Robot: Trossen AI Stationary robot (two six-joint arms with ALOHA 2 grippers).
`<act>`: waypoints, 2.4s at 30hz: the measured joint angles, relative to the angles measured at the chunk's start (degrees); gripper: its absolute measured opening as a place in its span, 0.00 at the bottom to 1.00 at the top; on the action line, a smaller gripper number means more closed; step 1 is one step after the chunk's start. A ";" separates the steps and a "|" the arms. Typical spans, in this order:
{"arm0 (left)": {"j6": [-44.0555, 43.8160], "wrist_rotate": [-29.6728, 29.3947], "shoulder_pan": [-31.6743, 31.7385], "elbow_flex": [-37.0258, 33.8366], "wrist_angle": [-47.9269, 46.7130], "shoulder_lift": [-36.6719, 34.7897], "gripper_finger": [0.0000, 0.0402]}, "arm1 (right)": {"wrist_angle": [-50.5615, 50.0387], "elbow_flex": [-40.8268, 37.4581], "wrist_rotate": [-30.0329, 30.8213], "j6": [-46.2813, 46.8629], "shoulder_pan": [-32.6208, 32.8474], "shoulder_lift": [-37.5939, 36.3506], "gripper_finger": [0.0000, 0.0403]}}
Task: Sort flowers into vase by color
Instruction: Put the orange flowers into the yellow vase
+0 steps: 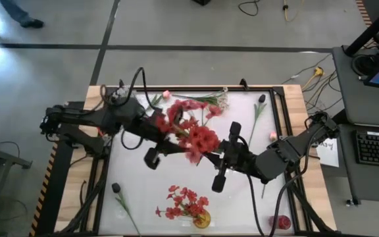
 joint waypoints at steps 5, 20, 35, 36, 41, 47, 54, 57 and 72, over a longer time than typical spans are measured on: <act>-1.73 1.69 -1.54 0.00 -9.64 -4.03 0.39 | -5.33 0.00 -0.02 0.92 3.81 -1.91 0.04; -7.67 -12.62 -12.04 0.00 -21.18 -6.84 0.39 | -19.07 -7.93 19.91 36.15 19.03 1.86 0.03; -14.98 -16.46 -13.66 0.00 -26.23 -4.83 0.39 | -17.31 -9.31 27.85 56.76 19.59 14.13 0.03; -14.99 -16.98 -13.84 0.00 -26.23 -4.67 0.39 | -17.26 -9.31 27.88 57.75 19.59 14.89 0.03; -15.31 -18.28 -14.14 0.00 -25.01 -3.87 0.39 | -16.82 -9.31 28.72 59.38 19.59 17.11 0.03; -14.89 -18.53 -14.12 0.00 -23.00 -3.01 0.39 | -16.85 -9.31 28.96 61.67 19.31 18.32 0.03; -14.61 -18.51 -14.12 0.00 -22.21 -2.92 0.39 | -16.85 -9.31 28.03 62.35 19.33 18.71 0.03; -14.02 -18.49 -14.12 0.00 -21.32 -2.92 0.39 | -16.84 -9.31 27.11 62.44 19.02 19.47 0.03; -13.78 -18.44 -15.37 0.00 -21.58 -2.92 0.39 | -17.22 -9.35 27.47 64.78 15.44 25.50 0.03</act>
